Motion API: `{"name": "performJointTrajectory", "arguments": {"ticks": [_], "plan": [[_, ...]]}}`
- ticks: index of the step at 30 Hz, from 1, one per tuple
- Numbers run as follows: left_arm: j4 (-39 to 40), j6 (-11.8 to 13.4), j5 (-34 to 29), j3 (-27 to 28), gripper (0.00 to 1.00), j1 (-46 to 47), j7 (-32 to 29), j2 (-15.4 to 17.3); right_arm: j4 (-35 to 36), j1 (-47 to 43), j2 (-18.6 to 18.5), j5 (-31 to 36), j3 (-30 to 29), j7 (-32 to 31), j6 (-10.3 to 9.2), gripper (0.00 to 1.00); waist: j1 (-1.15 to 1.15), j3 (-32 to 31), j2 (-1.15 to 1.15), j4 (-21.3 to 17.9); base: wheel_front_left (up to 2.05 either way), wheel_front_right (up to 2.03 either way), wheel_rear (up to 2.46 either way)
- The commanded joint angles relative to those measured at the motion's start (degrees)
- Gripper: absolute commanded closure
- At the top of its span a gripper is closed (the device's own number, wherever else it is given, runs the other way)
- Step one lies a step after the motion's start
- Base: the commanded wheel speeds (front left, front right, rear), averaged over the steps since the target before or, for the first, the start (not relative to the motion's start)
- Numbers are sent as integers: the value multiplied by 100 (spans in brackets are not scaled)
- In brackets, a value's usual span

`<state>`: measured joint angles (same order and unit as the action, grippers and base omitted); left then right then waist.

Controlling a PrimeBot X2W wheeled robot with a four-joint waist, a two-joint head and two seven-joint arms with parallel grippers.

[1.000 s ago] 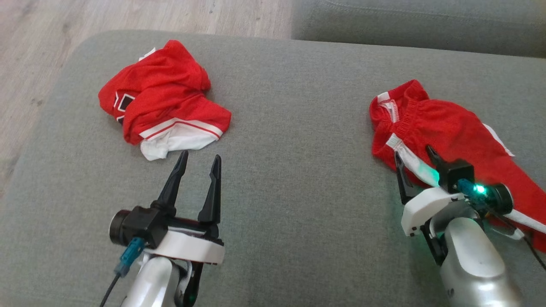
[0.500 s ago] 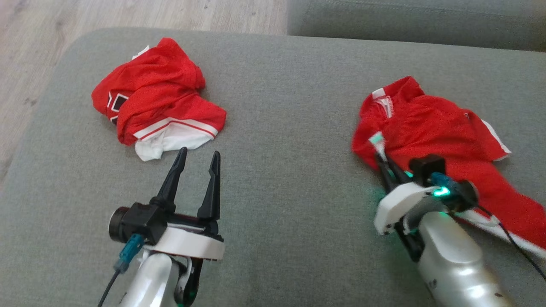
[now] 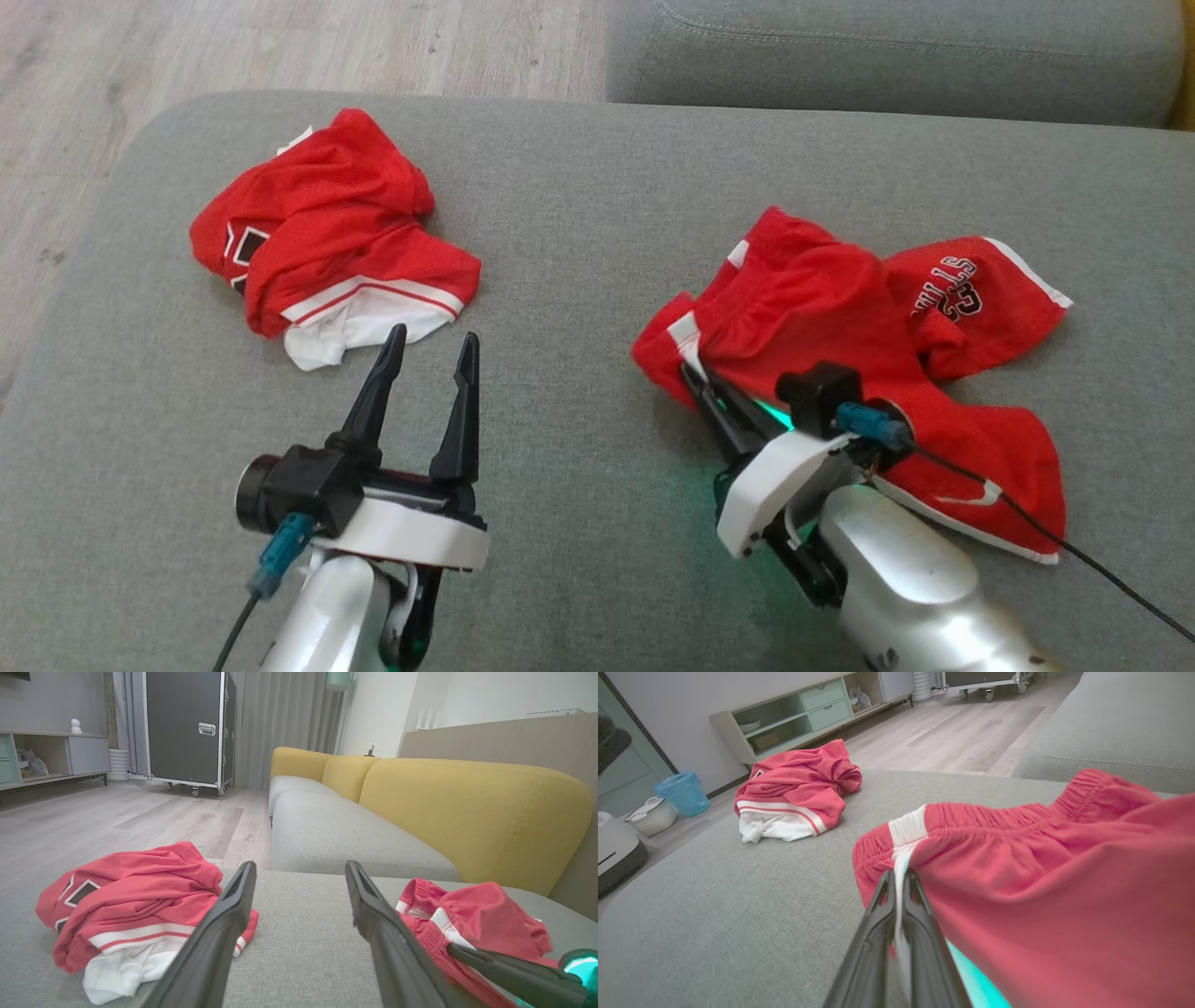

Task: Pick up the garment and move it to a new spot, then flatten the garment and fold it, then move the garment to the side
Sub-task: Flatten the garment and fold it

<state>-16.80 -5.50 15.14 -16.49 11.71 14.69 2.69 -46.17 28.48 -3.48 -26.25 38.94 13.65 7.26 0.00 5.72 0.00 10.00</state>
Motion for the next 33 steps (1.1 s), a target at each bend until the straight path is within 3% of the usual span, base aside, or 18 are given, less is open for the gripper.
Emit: {"name": "performJointTrajectory", "arguments": {"ticks": [1, 4, 5, 6, 14, 16, 21, 25, 33], "plan": [[159, 6, -17, 212, 0, 159, 30, 19, 137, 74, 60, -60, 140, 38, 23, 100, 0, -3, 0, -2, 0, 0, 0], [162, 4, -21, 227, 0, 136, 30, 19, 120, 81, 60, -273, 404, 19, 23, 100, 0, -16, 0, -15, 0, 0, 0], [156, 3, -24, 232, 0, 128, 30, 19, 86, 92, 60, -311, 463, 19, 23, 9, 0, -27, 0, -25, 0, 0, 0], [146, 3, -29, 236, 0, 120, 30, 19, 38, 107, 60, -335, 512, 12, 23, 0, 0, -44, 0, -37, 0, 0, 0], [169, 13, -37, 315, 0, 24, 30, 19, 131, 130, -156, -475, 103, 112, 23, 0, 0, -264, 0, -208, 0, 0, 0], [197, 19, -36, 337, 0, -10, 30, 19, 264, 65, -329, -415, -230, 125, 23, 0, 0, -332, 0, -272, 0, 0, 0], [297, 44, -37, 421, 0, -128, 30, 19, 915, -373, -658, 475, -1560, 132, 23, 0, 0, -460, 0, -485, 0, 0, 0], [357, 37, -43, 441, 0, -253, 30, 19, 1735, -1241, -340, 1306, -2898, 133, 23, 0, 0, -543, 0, -693, 0, 0, 0], [376, 17, -12, 349, 0, -274, 30, 19, 2328, -1801, -1, 1912, -3499, 125, 23, 0, 0, -497, 0, -743, 0, 0, 0]]}}
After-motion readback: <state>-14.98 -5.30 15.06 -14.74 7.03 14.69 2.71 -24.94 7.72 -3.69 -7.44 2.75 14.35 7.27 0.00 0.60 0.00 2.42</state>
